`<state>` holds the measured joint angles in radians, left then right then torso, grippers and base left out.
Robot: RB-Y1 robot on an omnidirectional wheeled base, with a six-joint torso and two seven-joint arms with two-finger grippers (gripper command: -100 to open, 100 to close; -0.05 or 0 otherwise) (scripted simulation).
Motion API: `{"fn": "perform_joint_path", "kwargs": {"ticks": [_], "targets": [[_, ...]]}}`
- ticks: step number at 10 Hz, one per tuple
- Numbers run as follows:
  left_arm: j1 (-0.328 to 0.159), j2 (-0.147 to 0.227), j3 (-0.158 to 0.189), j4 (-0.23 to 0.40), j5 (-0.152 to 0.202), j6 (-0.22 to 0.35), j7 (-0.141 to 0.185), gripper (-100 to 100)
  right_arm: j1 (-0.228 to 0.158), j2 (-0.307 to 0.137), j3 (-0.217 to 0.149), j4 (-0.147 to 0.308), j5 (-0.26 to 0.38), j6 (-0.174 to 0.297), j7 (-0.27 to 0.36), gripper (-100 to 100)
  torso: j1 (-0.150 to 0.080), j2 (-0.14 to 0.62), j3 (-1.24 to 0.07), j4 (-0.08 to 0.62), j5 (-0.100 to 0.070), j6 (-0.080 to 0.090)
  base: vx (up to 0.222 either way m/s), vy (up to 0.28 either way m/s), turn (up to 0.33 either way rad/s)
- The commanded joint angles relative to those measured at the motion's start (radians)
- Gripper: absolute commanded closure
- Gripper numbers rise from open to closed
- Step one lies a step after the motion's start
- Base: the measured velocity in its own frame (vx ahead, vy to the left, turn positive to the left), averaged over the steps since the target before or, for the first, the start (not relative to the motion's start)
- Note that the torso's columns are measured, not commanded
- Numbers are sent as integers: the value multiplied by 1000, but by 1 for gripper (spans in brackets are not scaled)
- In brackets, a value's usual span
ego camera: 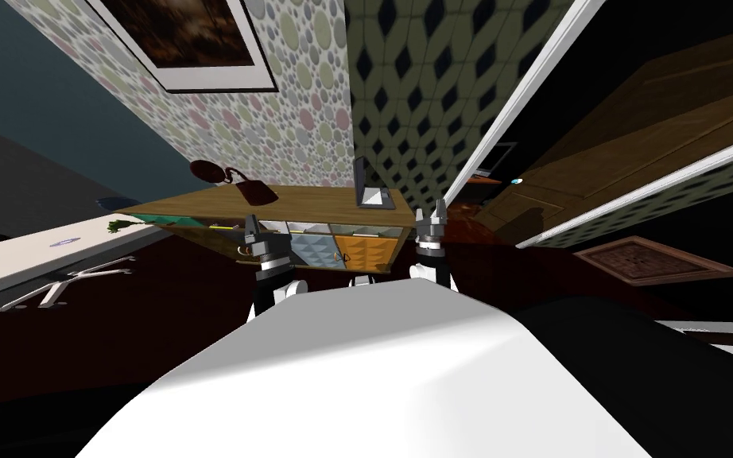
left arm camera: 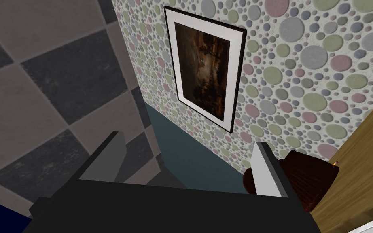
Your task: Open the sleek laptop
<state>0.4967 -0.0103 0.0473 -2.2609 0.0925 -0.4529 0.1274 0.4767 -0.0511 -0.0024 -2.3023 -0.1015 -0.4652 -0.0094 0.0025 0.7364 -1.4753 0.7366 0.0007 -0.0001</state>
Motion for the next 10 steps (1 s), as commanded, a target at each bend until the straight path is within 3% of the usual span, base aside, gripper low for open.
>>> {"fn": "perform_joint_path", "kwargs": {"ticks": [1,10], "targets": [[0,0,0,0,0,0,0,0,-19,-77,-6,25,36,24,13,-100,-1,1,-1,1,0,0,7,100,16],[0,0,0,0,0,0,0,0,-135,-291,-33,166,245,152,80,-100,-3,0,-1,1,-1,0,11,165,13]]}}
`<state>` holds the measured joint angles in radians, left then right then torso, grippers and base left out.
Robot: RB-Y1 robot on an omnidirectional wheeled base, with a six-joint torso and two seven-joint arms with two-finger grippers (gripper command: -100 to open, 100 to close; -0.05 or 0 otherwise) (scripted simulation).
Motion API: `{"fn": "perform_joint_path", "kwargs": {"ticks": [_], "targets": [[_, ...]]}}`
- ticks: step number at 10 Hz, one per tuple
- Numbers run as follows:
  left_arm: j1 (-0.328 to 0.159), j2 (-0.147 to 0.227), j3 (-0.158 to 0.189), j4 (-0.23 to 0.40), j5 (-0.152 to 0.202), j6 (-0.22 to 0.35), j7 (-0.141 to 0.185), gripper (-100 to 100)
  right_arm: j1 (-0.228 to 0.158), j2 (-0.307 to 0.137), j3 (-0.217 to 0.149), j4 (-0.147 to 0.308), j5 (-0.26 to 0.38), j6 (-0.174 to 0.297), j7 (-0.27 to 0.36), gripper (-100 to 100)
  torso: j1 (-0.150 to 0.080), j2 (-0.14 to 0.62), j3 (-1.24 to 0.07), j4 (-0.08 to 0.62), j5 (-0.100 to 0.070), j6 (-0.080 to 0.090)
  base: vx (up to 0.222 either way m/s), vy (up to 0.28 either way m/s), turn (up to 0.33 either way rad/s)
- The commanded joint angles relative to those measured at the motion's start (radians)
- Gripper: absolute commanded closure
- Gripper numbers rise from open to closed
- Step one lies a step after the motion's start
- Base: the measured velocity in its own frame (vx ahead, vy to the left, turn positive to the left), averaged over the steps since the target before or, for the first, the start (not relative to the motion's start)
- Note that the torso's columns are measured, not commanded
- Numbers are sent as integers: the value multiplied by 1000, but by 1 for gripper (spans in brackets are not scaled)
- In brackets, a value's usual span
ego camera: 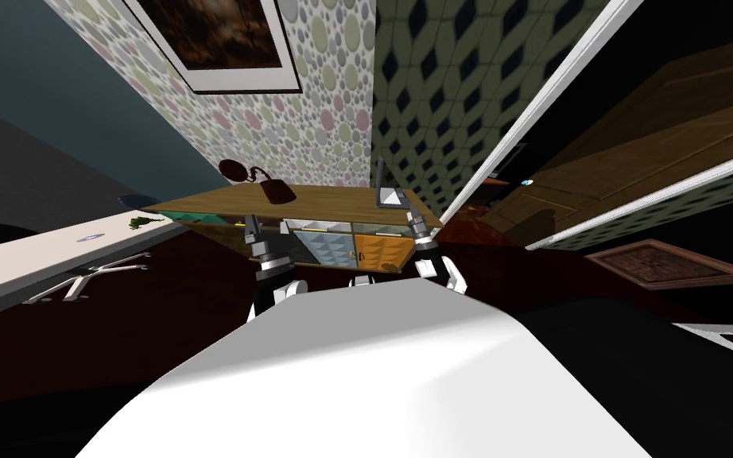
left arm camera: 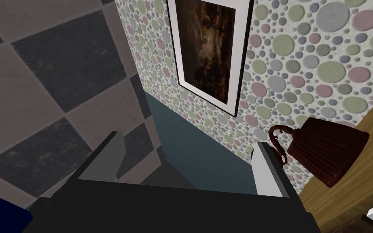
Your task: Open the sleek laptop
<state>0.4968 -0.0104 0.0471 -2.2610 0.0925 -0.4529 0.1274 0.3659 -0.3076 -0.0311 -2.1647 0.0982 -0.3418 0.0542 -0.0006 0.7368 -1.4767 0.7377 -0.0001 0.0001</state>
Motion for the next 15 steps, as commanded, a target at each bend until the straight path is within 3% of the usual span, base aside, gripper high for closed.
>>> {"fn": "perform_joint_path", "kwargs": {"ticks": [1,8,12,15], "targets": [[0,0,0,0,0,0,0,0,-38,-56,-8,47,72,45,26,-100,1,0,0,0,0,0,19,212,18],[0,0,0,0,0,0,0,0,-107,-238,-59,204,257,151,119,-100,1,1,1,0,0,0,26,186,27],[0,0,0,0,0,0,0,0,-119,-369,-112,319,354,202,195,-100,-1,1,0,0,0,0,35,200,43],[0,0,0,0,0,0,0,0,-119,-440,-143,381,399,225,238,-100,-3,1,1,0,-1,0,34,117,33]]}}
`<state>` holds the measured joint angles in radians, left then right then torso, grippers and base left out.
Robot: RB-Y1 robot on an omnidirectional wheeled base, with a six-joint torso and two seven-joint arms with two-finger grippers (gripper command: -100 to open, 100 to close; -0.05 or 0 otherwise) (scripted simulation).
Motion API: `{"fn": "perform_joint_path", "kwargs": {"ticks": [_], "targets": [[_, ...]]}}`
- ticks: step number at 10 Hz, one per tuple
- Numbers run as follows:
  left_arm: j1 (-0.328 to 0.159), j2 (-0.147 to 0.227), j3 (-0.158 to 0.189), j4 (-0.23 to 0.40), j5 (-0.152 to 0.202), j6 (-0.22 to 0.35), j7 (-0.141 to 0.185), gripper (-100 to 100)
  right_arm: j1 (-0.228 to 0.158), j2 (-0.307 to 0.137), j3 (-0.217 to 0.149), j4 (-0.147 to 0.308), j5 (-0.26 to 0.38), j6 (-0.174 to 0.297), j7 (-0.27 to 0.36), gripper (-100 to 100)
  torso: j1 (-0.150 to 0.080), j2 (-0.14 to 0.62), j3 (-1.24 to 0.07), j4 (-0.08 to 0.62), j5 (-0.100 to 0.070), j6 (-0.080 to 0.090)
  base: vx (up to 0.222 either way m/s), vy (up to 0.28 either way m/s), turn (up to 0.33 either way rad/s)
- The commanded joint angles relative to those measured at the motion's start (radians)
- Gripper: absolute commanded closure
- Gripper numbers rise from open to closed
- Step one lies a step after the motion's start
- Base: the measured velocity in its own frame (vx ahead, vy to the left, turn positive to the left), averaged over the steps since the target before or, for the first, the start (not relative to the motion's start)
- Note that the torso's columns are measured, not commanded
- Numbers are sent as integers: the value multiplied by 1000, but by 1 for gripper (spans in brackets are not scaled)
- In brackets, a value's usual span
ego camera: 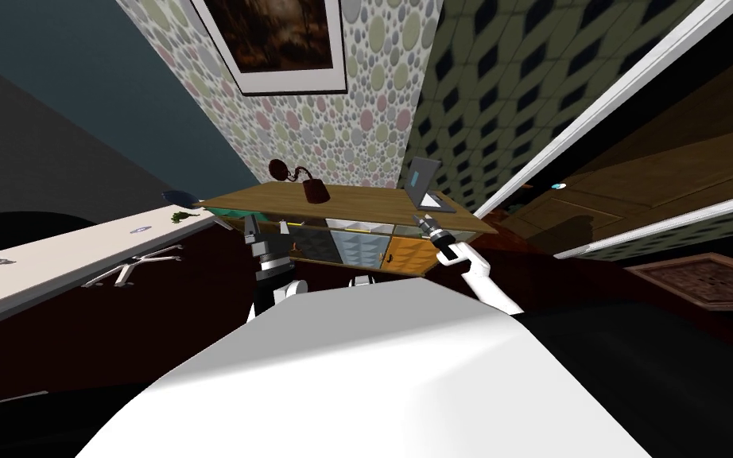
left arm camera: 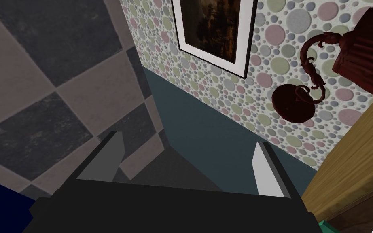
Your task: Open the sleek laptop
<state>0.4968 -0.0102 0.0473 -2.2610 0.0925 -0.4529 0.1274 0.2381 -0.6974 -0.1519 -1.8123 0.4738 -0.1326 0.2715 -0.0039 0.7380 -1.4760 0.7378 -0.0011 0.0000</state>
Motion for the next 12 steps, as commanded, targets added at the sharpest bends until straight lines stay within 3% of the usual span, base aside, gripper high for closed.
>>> {"fn": "perform_joint_path", "kwargs": {"ticks": [1,2,8,12], "targets": [[0,0,0,0,0,0,0,0,10,-77,-37,55,46,27,43,-100,1,0,0,0,0,0,36,118,64],[0,0,0,0,0,0,0,0,10,-89,-37,60,46,27,43,-100,4,0,0,0,1,0,33,85,10],[0,0,0,0,0,0,0,0,28,-282,-116,234,160,84,163,-100,3,0,0,0,1,0,86,124,57],[0,0,0,0,0,0,0,0,37,-366,-145,315,212,111,217,-100,2,1,0,0,1,0,89,81,48]]}}
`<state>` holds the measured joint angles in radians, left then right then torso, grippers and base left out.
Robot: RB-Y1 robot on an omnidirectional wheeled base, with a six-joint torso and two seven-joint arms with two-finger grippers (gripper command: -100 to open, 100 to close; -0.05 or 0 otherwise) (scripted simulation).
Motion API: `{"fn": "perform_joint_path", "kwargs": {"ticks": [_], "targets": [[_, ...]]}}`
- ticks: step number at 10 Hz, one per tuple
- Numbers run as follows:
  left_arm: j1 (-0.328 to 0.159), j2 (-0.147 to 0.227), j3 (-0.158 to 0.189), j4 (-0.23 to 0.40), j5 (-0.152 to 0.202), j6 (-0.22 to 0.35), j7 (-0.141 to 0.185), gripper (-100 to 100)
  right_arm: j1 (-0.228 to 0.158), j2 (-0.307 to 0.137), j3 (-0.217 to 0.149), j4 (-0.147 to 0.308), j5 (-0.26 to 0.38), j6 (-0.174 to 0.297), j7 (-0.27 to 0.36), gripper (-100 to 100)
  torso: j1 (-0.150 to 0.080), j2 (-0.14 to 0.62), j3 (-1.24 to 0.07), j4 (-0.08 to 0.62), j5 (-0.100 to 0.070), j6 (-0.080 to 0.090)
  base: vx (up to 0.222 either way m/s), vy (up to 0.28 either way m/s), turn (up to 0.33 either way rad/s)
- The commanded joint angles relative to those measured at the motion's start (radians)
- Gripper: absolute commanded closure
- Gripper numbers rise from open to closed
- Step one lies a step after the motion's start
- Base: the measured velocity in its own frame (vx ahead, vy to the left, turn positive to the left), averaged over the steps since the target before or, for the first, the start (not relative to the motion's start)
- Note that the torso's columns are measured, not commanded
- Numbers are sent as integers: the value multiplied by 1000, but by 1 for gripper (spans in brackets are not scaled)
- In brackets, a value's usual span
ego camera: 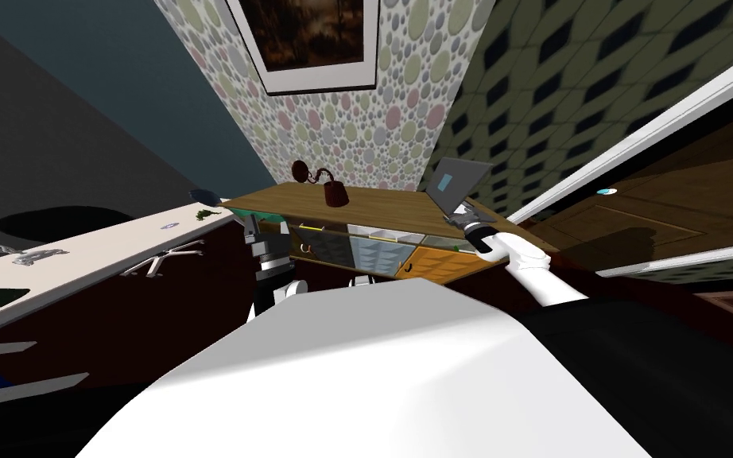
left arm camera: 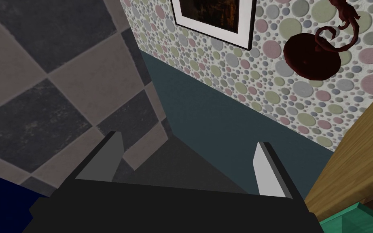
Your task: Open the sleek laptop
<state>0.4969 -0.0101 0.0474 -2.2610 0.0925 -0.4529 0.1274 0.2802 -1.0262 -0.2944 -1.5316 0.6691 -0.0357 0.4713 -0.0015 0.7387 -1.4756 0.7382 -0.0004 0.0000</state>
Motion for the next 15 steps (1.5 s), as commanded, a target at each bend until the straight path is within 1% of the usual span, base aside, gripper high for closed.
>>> {"fn": "perform_joint_path", "kwargs": {"ticks": [1,2,3,4,5,6,14,15], "targets": [[0,0,0,0,0,0,0,0,-3,-50,-7,48,25,19,26,-100,0,0,0,0,0,0,74,47,38],[0,0,0,0,0,0,0,0,-2,-60,-10,58,32,22,32,-100,0,0,0,0,0,0,57,43,25],[0,0,0,0,0,0,0,0,-1,-51,-8,47,28,21,28,-100,1,0,0,0,0,0,22,17,4],[0,0,0,0,0,0,0,0,-1,-53,-8,48,28,23,29,-100,0,2,1,0,0,0,6,4,1],[0,0,0,0,0,0,0,0,-1,-53,-8,48,28,23,29,100,0,2,1,1,0,0,0,0,0],[0,0,0,0,0,0,0,0,-13,-59,-7,69,-13,14,-10,100,1,1,1,0,-1,-1,-20,-16,31],[0,0,0,0,0,0,0,0,-61,-81,2,153,-175,-22,-168,100,1,-1,-1,0,1,0,-36,-11,37],[0,0,0,0,0,0,0,0,-56,-78,3,143,-162,-18,-154,100,1,-1,-1,0,1,0,-14,-7,8]]}}
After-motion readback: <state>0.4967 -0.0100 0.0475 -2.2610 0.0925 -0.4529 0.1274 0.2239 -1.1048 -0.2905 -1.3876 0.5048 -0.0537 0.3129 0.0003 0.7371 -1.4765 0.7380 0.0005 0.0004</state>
